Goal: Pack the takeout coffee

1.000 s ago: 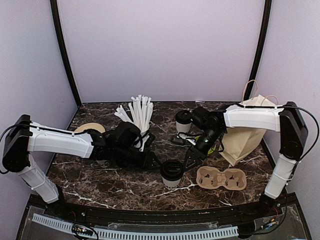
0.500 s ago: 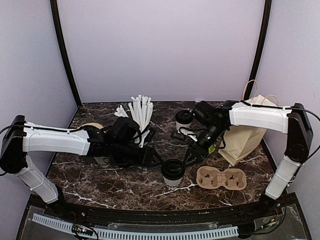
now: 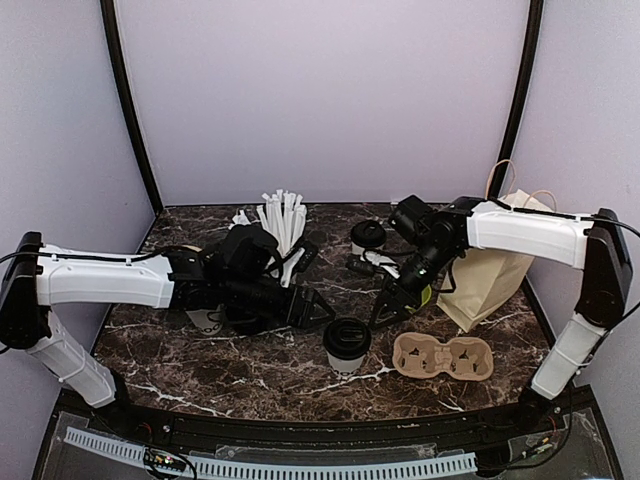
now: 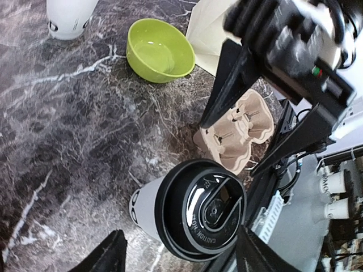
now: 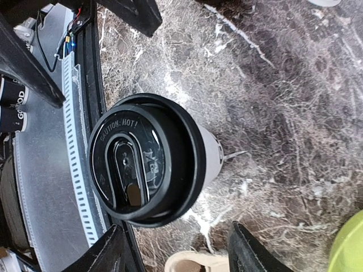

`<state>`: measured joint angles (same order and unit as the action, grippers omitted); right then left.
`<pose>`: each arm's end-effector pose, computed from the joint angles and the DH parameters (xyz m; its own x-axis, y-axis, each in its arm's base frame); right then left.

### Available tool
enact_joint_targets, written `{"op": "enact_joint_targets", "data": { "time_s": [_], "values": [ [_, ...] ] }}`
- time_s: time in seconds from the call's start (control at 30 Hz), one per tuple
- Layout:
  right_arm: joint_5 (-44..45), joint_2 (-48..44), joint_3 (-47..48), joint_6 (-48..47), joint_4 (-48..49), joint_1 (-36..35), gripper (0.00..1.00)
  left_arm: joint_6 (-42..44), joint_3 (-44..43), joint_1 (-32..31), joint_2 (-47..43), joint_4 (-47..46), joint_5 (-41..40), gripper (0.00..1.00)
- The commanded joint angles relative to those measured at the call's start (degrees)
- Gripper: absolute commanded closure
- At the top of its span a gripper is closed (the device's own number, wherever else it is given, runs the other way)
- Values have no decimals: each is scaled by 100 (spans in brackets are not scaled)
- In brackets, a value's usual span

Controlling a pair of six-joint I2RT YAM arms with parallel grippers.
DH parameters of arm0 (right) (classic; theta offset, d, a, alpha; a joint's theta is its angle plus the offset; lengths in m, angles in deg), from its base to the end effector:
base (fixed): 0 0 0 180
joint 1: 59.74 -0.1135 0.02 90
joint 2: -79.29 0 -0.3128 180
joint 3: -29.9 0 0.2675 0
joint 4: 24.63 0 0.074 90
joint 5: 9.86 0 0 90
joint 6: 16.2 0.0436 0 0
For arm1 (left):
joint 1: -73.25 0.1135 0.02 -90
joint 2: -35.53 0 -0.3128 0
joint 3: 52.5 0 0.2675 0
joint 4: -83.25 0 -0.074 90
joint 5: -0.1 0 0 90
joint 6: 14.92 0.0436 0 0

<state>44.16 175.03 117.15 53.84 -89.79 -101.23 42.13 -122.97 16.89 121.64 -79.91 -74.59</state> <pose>0.2427 0.2488 0.2804 -0.4503 -0.7670 -0.4570 -0.8657 0.2498 0.4338 0.1867 -0.3013 0.2911 -0.7535 0.1854 -0.6308 0.6156 0.5359 -0.5778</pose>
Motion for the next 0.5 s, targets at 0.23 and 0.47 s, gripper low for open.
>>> {"op": "enact_joint_targets", "data": {
  "time_s": [0.23,0.47],
  "values": [
    [-7,-740,-220,-170,578,405,31,1823,93,-222,-92,-792,-788,26],
    [-202,-680,-795,-57,755,370,21,1815,-506,-207,541,-716,-635,27]
  ]
}}
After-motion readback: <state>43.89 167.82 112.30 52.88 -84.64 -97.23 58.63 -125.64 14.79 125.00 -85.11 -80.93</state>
